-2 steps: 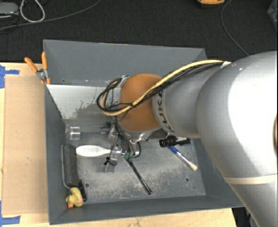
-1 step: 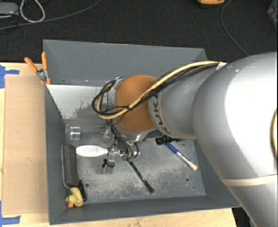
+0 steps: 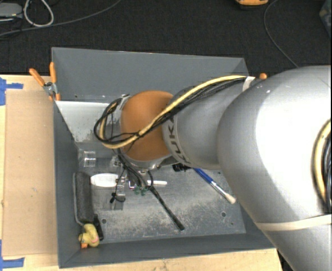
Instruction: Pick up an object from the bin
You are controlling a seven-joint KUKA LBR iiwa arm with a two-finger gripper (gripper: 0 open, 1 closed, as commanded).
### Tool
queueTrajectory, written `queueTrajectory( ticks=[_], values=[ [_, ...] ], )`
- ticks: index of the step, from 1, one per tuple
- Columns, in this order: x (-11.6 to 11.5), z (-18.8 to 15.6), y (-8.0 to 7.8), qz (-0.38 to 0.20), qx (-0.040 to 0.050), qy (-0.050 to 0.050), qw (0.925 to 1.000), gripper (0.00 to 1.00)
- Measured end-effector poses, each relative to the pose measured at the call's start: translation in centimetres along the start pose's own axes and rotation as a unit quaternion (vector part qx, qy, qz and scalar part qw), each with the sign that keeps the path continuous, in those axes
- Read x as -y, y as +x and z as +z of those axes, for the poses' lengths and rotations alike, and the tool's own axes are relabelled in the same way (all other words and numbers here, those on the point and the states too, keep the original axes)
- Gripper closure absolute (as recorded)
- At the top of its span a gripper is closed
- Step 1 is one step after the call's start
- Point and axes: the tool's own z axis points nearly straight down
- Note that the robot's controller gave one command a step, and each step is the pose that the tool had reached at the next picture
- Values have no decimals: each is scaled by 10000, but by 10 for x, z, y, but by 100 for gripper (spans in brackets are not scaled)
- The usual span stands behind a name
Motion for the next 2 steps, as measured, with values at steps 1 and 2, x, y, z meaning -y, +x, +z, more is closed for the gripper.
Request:
queueTrajectory(
  ticks=[1,2],
  values=[
    [13,0,-2,131,1,-3,9999,100],
    [13,0,-2,133,1,-3,9999,100]
  ],
)
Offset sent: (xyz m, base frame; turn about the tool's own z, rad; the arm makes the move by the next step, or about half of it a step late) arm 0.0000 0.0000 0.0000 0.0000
